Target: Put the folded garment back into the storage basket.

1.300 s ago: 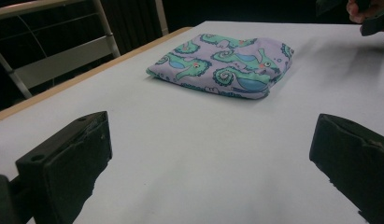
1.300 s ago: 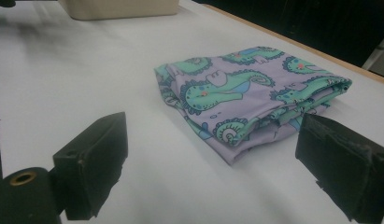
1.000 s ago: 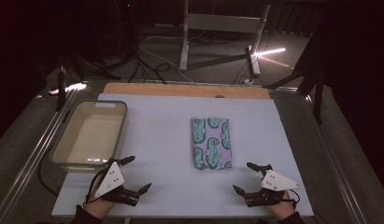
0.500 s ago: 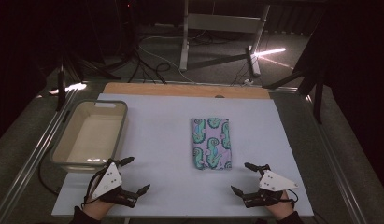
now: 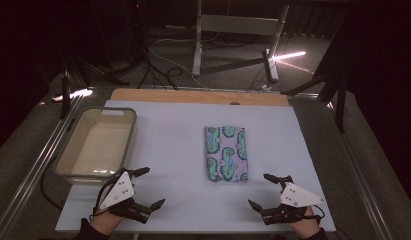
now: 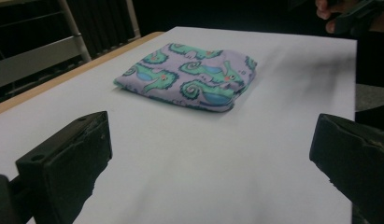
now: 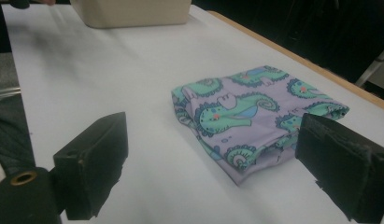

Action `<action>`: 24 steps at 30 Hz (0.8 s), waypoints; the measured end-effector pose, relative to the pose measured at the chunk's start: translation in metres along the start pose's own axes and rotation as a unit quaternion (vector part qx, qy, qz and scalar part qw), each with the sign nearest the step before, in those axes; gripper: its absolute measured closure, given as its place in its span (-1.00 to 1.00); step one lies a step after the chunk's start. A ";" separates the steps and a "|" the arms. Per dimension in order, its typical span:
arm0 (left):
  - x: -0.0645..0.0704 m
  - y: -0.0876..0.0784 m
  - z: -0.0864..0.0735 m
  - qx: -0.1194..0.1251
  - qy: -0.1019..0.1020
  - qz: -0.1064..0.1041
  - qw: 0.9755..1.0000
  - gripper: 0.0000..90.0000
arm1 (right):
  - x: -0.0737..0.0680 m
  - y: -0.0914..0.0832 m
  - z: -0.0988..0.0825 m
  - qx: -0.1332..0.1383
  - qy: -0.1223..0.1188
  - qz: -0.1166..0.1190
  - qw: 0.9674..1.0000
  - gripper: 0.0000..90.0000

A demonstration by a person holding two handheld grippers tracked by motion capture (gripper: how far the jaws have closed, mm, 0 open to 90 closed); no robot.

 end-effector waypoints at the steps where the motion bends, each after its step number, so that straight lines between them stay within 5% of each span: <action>1: 0.001 0.001 0.002 0.000 -0.001 -0.003 1.000 -1.00 | 0.000 -0.001 0.002 0.000 0.000 -0.003 1.000 -0.79; 24: -0.003 0.014 0.038 -0.021 0.011 -0.037 0.999 -1.00 | 0.011 -0.017 0.049 -0.001 -0.031 -0.025 0.999 -0.79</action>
Point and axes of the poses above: each handheld gripper's, and its own axes: y roughly forward along the jaws, z roughly out of its top, x roughly to its right, the point moved 2 cm from there along y, roughly forward along the jaws, and after that the axes turned 2 degrees about x, right-handed, at the moved point
